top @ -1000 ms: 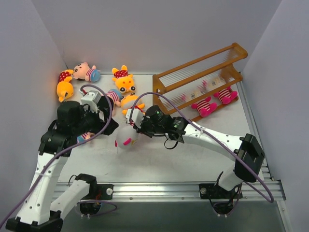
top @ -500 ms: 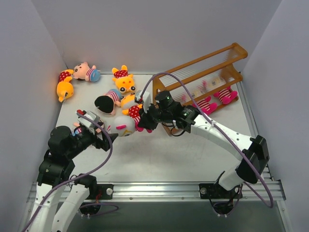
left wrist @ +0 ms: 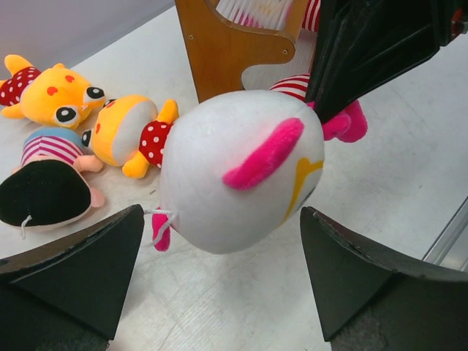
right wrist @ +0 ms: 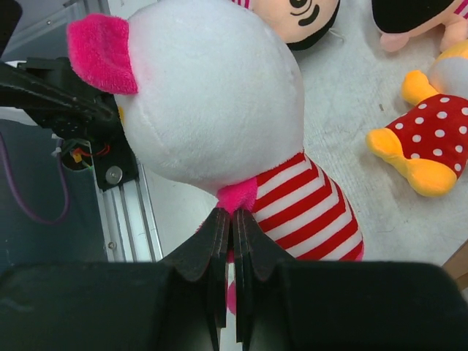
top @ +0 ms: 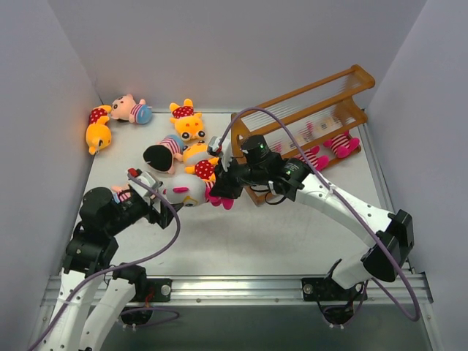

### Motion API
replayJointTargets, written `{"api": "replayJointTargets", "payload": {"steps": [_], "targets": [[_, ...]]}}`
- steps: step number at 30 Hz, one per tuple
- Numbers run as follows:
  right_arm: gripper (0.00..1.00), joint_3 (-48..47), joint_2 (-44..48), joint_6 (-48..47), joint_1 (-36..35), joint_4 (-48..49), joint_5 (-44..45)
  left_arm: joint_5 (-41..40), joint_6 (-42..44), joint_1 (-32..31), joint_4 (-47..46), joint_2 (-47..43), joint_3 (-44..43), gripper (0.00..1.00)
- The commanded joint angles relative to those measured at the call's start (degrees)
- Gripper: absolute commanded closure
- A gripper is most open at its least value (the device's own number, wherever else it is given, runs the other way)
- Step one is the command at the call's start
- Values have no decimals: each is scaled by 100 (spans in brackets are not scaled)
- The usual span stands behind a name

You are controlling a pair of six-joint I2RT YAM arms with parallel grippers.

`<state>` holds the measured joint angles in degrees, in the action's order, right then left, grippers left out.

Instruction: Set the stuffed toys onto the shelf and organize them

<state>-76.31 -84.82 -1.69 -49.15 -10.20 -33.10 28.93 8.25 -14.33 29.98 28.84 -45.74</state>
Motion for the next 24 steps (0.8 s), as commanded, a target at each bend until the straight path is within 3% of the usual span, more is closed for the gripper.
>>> {"api": "replayJointTargets", "payload": {"steps": [1,9,18,21,24], "targets": [[100,-191,316,-120,19,18,-363,122,229,-26,-554,148,-6,4],[100,-68,369,-209,37,88,-609,122,291,-26,-835,280,135,4],[100,-33,325,-279,45,237,-934,929,-279,-18,-1442,517,425,6],[100,11,308,-244,98,281,-944,1132,-437,-26,-1565,631,425,16],[100,64,325,-200,142,360,-935,1247,-535,-26,-1609,649,434,35]]}}
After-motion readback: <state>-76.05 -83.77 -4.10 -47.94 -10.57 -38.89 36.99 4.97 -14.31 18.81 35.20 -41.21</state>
